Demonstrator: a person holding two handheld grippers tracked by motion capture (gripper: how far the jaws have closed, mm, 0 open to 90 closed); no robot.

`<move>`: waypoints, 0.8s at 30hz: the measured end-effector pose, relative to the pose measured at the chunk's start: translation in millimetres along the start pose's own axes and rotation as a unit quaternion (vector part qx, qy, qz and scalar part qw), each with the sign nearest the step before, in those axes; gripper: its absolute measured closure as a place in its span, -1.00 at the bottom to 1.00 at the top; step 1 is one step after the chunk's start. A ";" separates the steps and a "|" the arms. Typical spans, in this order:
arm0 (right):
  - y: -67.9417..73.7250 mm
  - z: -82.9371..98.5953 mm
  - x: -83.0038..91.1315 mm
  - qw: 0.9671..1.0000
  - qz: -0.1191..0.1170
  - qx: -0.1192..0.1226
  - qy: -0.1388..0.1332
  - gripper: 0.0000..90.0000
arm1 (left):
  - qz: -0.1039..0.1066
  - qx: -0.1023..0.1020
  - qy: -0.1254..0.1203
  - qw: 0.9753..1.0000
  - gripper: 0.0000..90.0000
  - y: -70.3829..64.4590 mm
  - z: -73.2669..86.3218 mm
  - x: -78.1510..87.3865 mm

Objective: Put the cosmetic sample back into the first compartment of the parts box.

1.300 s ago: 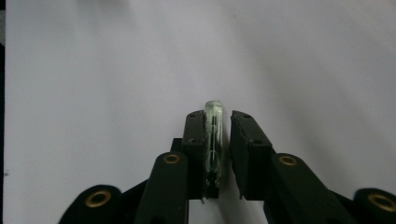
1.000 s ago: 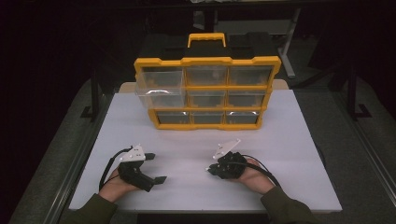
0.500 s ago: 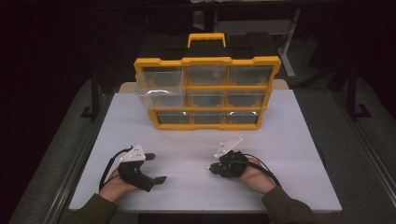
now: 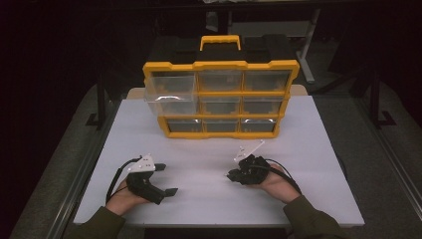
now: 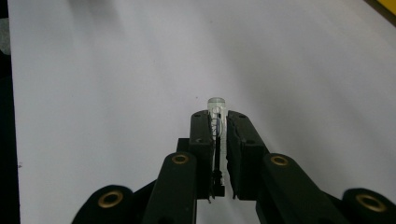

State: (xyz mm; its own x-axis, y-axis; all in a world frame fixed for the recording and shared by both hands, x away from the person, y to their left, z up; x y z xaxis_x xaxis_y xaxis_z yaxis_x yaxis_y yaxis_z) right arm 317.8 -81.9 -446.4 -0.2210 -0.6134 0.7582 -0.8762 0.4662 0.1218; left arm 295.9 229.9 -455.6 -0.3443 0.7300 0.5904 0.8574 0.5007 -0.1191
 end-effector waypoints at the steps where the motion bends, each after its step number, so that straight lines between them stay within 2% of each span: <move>1: -0.8 -0.7 1.0 1.000 0.001 0.002 0.000 0.78 | 0.000 0.000 0.000 1.000 -1.00 -0.2 0.0 0.1; 8: -4.7 -6.3 8.4 1.000 0.006 0.006 0.006 0.78 | 0.002 0.001 -0.002 1.000 -1.00 -0.7 -0.4 -0.5; 13: -7.9 -9.5 11.1 1.000 0.002 0.004 0.010 0.78 | 0.001 0.003 -0.003 1.000 -1.00 -0.8 -0.3 -0.3; 15: -7.9 -11.0 12.8 1.000 -0.001 0.000 0.011 0.78 | 0.000 -0.002 0.000 1.000 -1.00 0.2 -0.2 -0.5; 21: -11.8 -18.6 18.0 1.000 -0.006 0.004 0.009 0.78 | 0.001 -0.001 -0.001 1.000 -1.00 0.3 -0.1 -0.2; 23: -12.0 -21.3 19.0 1.000 -0.007 0.007 0.012 0.78 | -0.001 -0.013 -0.002 1.000 -1.00 1.6 -0.7 0.1; 24: -11.1 -22.3 19.2 1.000 -0.008 0.004 0.012 0.78 | 0.000 -0.002 0.000 1.000 -1.00 0.2 -0.1 -0.6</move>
State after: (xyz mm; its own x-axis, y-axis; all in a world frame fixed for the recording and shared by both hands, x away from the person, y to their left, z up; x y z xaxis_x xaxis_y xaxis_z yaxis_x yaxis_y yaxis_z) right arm 332.8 -84.5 -418.9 -0.1975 -0.6052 0.7712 -0.8831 0.4514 0.1281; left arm 296.3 229.4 -455.8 -0.3434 0.7304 0.5904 0.8596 0.4978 -0.1158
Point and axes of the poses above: each handheld gripper's, and its own axes: x roughly backward along the jaws, z roughly out of its underside, y roughly to its left, the point moved 3 cm from there along -x, roughly forward along the jaws, and after that the axes turned 1 degree about -x, right-handed, at the moved point
